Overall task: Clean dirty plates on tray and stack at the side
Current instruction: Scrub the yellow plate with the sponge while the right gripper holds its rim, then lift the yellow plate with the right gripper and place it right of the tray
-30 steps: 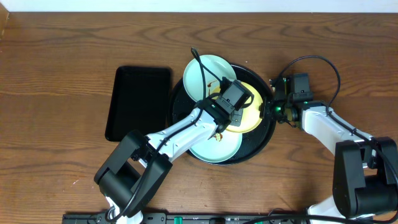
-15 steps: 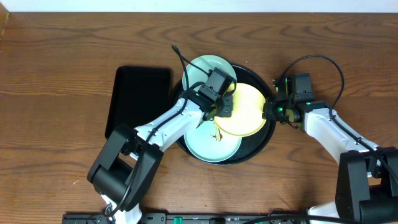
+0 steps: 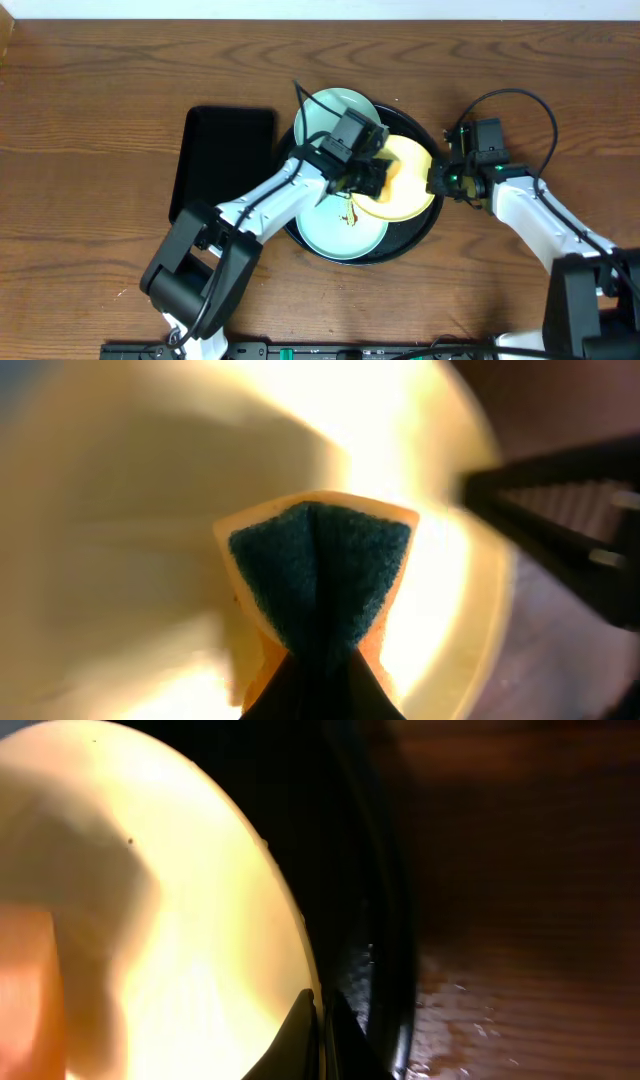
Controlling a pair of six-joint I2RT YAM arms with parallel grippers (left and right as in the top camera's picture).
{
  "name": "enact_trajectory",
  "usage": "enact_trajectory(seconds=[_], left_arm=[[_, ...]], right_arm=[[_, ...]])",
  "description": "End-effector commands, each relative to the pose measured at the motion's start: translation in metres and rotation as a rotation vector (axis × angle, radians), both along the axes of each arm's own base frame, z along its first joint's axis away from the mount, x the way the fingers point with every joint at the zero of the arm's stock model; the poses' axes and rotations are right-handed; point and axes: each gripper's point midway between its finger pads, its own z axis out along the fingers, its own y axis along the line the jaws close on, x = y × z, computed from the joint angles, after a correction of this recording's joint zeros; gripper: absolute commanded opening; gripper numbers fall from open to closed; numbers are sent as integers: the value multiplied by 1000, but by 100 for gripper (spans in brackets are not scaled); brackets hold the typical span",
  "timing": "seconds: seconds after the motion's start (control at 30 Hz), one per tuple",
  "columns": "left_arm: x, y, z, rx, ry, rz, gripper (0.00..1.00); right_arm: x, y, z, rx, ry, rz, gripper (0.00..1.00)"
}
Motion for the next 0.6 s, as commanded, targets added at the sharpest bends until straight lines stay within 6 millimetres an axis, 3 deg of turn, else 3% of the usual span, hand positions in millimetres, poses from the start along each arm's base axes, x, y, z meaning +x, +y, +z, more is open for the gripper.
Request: enact_trajectory(seconds=[0.0, 0.13, 0.33, 0.47, 0.57], left_arm=[[22, 21, 13, 37, -63, 69, 8], [29, 30, 25, 15, -79, 92, 8], [34, 41, 74, -53, -152, 117, 8], [37, 64, 93, -53, -164, 166, 8], [38, 86, 92, -30, -133, 211, 8]], right_arm=[[8, -7, 25, -38, -85, -12, 1], [11, -16, 44, -81, -144, -25, 1], [12, -31, 59, -199, -204, 7, 1], [14, -53, 74, -343, -255, -11, 1], [14, -62, 89, -423, -298, -23, 1]])
